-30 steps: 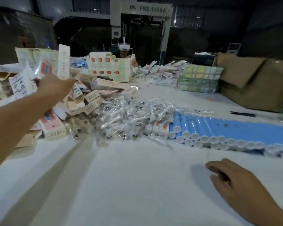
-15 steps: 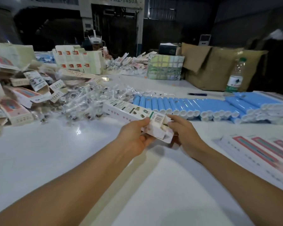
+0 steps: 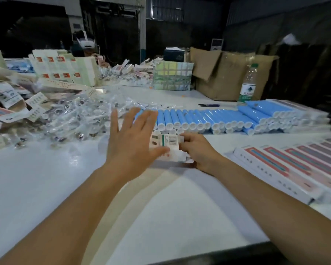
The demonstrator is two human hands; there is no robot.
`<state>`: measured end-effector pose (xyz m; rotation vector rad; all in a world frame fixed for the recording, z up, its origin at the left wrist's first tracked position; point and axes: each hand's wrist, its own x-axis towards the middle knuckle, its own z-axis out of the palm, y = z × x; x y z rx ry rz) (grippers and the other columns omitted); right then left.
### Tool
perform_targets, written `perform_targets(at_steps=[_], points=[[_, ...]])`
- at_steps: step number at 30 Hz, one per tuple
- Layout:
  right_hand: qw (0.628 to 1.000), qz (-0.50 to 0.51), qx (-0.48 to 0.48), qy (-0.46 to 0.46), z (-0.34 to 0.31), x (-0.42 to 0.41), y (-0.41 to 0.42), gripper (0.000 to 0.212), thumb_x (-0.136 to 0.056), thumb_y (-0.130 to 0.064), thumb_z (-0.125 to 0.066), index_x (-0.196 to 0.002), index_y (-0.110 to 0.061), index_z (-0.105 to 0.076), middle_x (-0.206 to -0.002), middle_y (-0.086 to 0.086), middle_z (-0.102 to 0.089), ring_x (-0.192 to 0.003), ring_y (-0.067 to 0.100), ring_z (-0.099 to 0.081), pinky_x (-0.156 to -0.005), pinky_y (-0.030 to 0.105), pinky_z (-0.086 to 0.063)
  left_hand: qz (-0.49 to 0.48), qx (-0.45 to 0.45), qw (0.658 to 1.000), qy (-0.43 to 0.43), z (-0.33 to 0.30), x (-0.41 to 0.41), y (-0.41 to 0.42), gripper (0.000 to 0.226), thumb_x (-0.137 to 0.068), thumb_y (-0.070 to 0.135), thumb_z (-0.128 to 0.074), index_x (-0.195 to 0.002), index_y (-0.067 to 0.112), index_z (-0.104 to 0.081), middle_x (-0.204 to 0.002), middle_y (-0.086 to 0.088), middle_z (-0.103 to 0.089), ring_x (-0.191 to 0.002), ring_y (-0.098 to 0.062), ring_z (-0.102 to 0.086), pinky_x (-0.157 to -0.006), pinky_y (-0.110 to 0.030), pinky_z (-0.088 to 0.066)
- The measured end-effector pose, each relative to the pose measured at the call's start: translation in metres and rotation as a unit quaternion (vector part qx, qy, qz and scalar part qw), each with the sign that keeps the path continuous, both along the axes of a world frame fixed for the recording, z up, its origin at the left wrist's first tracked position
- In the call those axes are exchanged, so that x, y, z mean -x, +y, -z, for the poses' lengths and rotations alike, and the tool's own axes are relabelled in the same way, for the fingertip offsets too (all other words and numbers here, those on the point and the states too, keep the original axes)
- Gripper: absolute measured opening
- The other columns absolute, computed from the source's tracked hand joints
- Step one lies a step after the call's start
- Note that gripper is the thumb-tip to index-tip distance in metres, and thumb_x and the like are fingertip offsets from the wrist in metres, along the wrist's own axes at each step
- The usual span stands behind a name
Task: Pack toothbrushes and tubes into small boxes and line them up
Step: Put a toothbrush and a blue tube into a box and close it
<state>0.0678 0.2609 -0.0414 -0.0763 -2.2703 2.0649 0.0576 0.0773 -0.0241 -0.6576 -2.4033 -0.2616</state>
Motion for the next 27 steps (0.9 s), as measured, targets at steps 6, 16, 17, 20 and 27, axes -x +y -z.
perform_targets(at_steps=[6, 16, 17, 20, 27], points=[[0.999, -0.026, -0.041, 0.013, -0.002, -0.005, 0.002, 0.021, -0.088, 0.006, -0.054, -0.089, -0.009, -0.068, -0.089, 0.006, -0.070, -0.077, 0.013, -0.067, -0.063, 0.023, -0.056, -0.023, 0.161, 0.982, -0.092, 0.017, -0.004, 0.014, 0.087, -0.081, 0.077, -0.026, -0.147, 0.021, -0.014, -0.142, 0.003, -0.035, -0.132, -0.019, -0.030, -0.113, -0.048, -0.007], [0.915, 0.108, -0.386, 0.031, -0.082, 0.053, 0.094, 0.016, -0.087, -0.013, -0.058, -0.096, -0.008, -0.070, -0.090, 0.008, -0.067, -0.076, 0.019, -0.059, -0.057, 0.026, -0.046, 0.014, 0.142, 0.989, -0.024, 0.030, -0.009, 0.031, 0.060, -0.088, 0.069, -0.022, -0.132, 0.028, -0.027, -0.123, 0.009, -0.042, -0.113, -0.015, -0.041, -0.089, -0.029, -0.033], [0.870, 0.165, -0.463, 0.026, -0.087, 0.062, 0.113, 0.020, -0.088, -0.010, -0.054, -0.097, -0.004, -0.070, -0.093, 0.012, -0.067, -0.082, 0.024, -0.060, -0.060, 0.027, -0.046, 0.015, 0.146, 0.989, -0.018, 0.033, -0.008, 0.035, 0.062, -0.088, 0.068, -0.020, -0.134, 0.027, -0.026, -0.124, 0.009, -0.041, -0.114, -0.015, -0.041, -0.089, -0.029, -0.033], [0.724, 0.259, -0.638, -0.044, -0.084, 0.078, 0.167, 0.020, -0.088, -0.003, -0.047, -0.099, 0.005, -0.062, -0.106, 0.022, -0.064, -0.098, 0.035, -0.060, -0.073, 0.033, -0.046, 0.009, 0.158, 0.987, -0.024, 0.035, -0.005, 0.042, 0.065, -0.089, 0.068, -0.018, -0.138, 0.025, -0.024, -0.125, 0.008, -0.040, -0.115, -0.015, -0.041, -0.090, -0.030, -0.033], [0.649, 0.276, -0.682, -0.195, -0.055, 0.104, 0.207, 0.033, -0.088, -0.009, -0.047, -0.119, -0.005, -0.056, -0.126, 0.018, -0.054, -0.115, 0.037, -0.051, -0.091, 0.041, -0.048, 0.008, 0.152, 0.985, -0.078, 0.022, -0.003, 0.045, 0.066, -0.082, 0.066, -0.036, -0.126, 0.017, -0.047, -0.108, 0.002, -0.055, -0.096, -0.021, -0.054, -0.079, -0.036, -0.042]])
